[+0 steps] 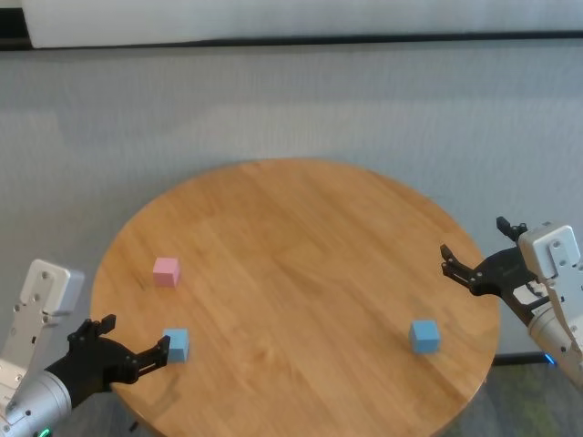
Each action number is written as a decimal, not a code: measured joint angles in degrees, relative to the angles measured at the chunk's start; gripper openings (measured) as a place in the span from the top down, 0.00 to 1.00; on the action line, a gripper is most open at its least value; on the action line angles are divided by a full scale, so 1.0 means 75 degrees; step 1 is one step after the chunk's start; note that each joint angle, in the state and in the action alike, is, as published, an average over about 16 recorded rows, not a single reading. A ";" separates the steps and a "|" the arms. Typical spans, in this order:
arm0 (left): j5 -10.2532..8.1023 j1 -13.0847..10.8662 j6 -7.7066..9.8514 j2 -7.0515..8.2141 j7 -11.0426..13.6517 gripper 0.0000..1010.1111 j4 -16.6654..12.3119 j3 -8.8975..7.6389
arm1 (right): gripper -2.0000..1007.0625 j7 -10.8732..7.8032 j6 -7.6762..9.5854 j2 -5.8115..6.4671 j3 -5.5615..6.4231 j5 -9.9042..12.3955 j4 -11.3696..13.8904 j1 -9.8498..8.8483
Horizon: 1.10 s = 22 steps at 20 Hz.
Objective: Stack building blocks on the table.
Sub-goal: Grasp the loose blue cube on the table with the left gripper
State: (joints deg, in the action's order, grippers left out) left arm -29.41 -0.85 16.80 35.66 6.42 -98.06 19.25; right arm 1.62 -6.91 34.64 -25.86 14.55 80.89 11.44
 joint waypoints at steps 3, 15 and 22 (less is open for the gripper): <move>-0.0015 -0.0050 0.0196 -0.0180 -0.0203 0.01 -0.0105 -0.0079 | 0.00 0.0000 0.0000 0.0000 0.0000 0.0000 0.0000 0.0000; 0.0035 -0.0146 0.0933 -0.0805 -0.0846 0.01 -0.0505 -0.0198 | 0.00 0.0000 0.0000 0.0000 0.0000 0.0000 0.0000 0.0000; 0.0224 -0.0139 0.1172 -0.1092 -0.1052 0.01 -0.0531 -0.0104 | 0.00 0.0000 0.0000 0.0000 0.0000 0.0000 0.0000 0.0000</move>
State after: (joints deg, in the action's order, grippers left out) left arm -27.73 -1.90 25.59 27.47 -1.47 -102.04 18.46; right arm 1.62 -6.91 34.64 -25.86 14.55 80.89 11.44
